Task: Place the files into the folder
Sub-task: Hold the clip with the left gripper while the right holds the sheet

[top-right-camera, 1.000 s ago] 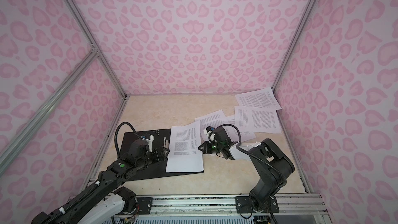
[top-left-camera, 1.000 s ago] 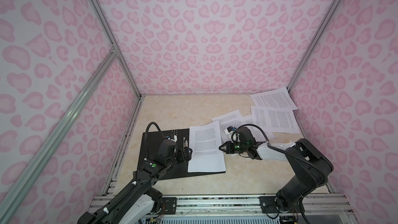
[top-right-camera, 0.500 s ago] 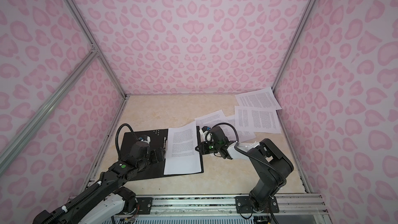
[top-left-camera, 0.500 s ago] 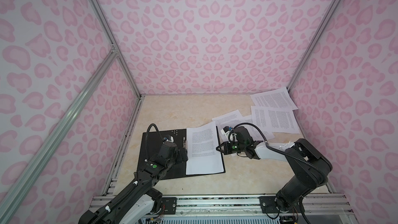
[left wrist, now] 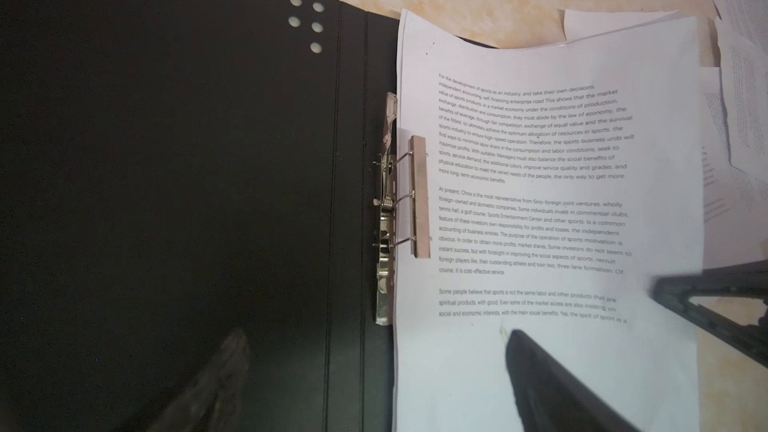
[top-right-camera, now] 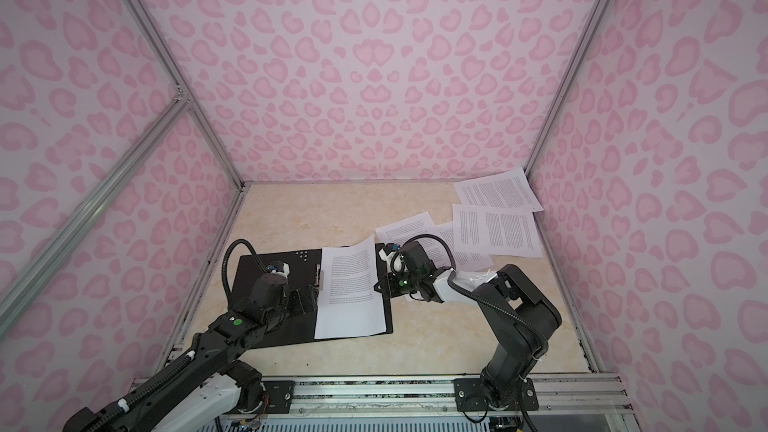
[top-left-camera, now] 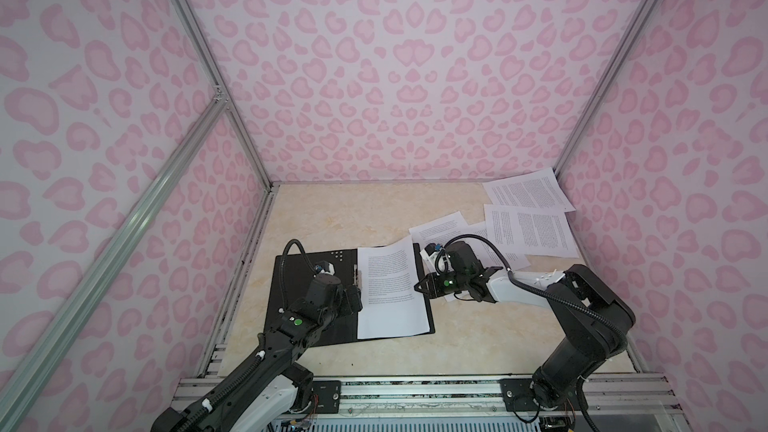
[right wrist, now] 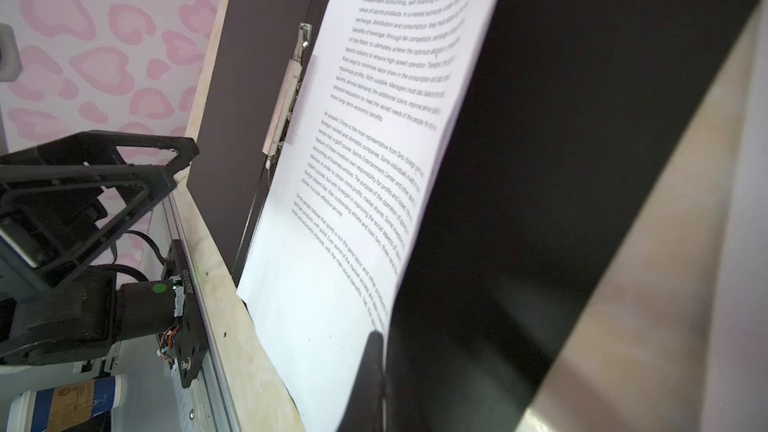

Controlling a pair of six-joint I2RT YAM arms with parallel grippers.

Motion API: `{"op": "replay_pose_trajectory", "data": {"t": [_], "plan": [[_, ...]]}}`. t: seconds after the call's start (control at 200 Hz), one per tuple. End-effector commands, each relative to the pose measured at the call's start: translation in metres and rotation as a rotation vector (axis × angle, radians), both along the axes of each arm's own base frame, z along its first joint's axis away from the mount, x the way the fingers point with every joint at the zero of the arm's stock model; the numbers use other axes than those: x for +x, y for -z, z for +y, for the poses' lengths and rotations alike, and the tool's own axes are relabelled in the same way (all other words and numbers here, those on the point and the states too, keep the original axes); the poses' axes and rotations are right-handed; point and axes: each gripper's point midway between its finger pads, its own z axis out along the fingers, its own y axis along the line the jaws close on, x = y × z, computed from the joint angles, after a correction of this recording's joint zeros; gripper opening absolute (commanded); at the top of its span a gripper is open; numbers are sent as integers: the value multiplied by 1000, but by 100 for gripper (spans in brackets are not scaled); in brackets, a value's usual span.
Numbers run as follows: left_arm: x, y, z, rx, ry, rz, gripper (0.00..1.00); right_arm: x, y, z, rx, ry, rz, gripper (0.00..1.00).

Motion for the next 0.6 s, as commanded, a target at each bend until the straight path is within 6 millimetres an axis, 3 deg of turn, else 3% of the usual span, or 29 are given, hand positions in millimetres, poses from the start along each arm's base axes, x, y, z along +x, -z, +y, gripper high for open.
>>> {"op": "replay_pose_trajectory", "data": {"t": [0.0,0.415,0.595], "plan": [[3,-2,1,4,-4,-15,98,0,2,1,-9,-14,-8,1],[3,-1,0,5,-1,-11,98,3,3,0,-20,-10,-8,7],[3,-1,0,6,-2,-11,98,4,5,-2,-28,1,-1,15]]}}
